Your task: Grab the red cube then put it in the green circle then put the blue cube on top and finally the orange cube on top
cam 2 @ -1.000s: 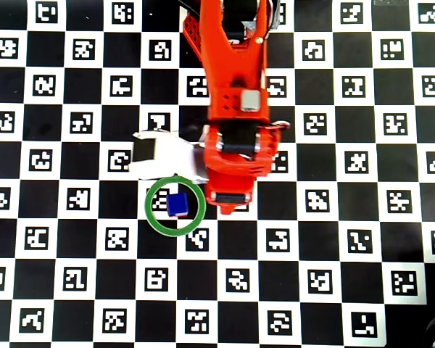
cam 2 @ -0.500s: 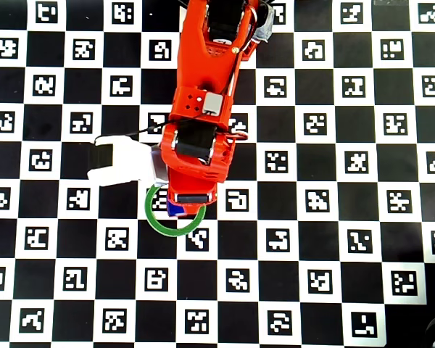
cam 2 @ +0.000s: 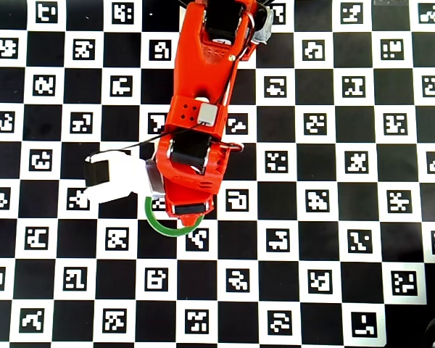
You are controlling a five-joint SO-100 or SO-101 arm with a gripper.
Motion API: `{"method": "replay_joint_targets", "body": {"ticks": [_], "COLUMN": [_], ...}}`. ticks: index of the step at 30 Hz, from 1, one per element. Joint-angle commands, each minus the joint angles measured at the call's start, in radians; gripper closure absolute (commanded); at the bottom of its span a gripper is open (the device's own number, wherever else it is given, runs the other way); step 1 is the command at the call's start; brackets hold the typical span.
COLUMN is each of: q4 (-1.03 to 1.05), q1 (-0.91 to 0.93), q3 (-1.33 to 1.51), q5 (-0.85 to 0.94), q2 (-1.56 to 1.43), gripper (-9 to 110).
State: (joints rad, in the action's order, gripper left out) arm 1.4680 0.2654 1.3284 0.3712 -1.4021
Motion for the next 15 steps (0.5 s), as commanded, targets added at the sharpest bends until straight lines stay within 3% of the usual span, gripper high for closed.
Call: {"method": "replay_joint_targets", "body": {"ticks": [1, 15], "q4": [-0.031, -0.103], "q1": [0.018, 0.029], "q3": [0.000, 0.095], "q5": [0.012, 0.037], "q2": [-0.026, -0.023], "gripper": [98, 98]}}
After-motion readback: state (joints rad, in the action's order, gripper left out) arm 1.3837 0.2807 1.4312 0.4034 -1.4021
